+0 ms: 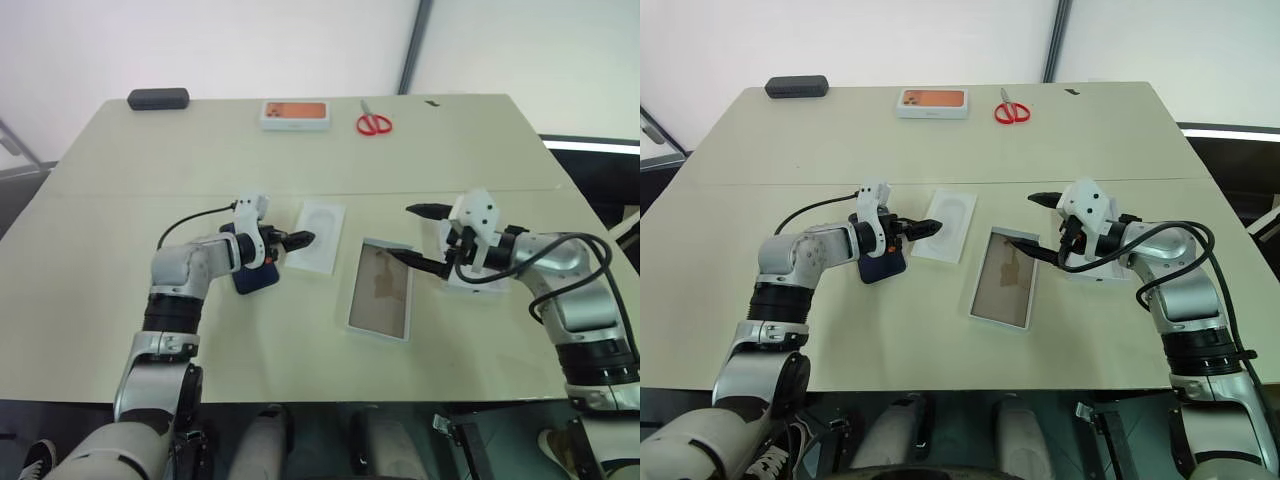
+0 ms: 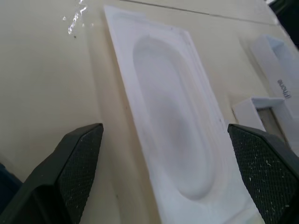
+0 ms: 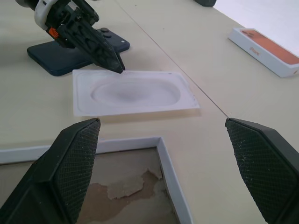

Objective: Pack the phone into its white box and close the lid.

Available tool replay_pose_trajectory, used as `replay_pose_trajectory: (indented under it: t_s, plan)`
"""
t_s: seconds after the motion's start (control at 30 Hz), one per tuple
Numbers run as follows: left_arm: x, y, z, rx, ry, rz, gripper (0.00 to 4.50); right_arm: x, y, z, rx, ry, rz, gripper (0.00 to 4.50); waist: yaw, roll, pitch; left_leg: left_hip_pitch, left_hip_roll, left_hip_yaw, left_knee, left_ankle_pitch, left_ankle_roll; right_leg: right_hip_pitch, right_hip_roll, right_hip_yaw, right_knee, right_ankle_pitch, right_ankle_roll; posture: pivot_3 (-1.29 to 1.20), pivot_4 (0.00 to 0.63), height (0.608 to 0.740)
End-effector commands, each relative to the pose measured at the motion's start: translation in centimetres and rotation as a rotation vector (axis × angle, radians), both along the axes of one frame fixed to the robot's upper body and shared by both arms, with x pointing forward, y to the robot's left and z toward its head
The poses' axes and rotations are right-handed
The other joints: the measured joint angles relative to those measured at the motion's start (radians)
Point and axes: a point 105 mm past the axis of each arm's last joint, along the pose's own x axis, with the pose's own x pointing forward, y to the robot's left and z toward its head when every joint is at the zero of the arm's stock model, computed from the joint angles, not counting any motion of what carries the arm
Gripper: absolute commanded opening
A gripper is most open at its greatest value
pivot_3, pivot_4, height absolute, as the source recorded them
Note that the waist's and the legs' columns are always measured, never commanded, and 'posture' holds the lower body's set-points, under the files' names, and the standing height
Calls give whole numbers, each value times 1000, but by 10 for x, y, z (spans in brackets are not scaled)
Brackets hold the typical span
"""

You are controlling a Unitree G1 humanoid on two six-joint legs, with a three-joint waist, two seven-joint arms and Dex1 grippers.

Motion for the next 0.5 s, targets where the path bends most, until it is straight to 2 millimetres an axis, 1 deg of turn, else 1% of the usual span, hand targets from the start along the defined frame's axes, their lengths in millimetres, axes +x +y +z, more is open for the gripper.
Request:
replay_pose_trajectory:
  t_s: [0.03,0.1,0.23,0.27,0.3,0.37,0.43,0.5]
  plan:
    - [1,-5,5,-54,41,-6,4500,-2,6,20,7,-89,21,4478,2,0,0,0,0,0,0,0,0,0,0,0,0,0,0,0,150,740]
    - [1,-5,3,-55,56,-8,4500,-3,6,19,1,-91,20,4478,2,0,0,0,0,0,0,0,0,0,0,0,0,0,1,0,150,740]
    - [-4,-14,7,-91,57,-46,4500,-4,6,19,4,-92,18,4478,2,0,0,0,0,-1,0,0,0,0,0,0,0,0,1,0,150,740]
    - [-5,-14,5,-88,62,-48,4500,-4,5,18,2,-94,17,4478,2,0,0,0,0,-1,0,0,0,0,0,0,0,0,1,0,150,740]
    - [-6,-14,2,-88,73,-47,4254,-4,5,18,1,-96,17,4495,2,0,0,0,0,-1,0,0,0,0,0,0,0,0,1,0,150,740]
    - [-6,-12,-4,-71,92,-34,3600,-5,6,18,1,-98,17,4500,2,0,0,0,0,-1,0,0,0,0,0,0,0,0,1,0,150,740]
    - [-7,-11,-6,-66,96,-24,2736,-6,5,18,1,-98,15,4500,2,0,0,0,0,-1,0,0,0,0,0,0,0,0,1,0,150,740]
    - [-7,-9,-8,-63,101,-13,1725,-6,4,17,-4,-97,15,4500,1,0,0,0,0,-1,0,0,0,0,0,0,0,0,1,0,150,740]
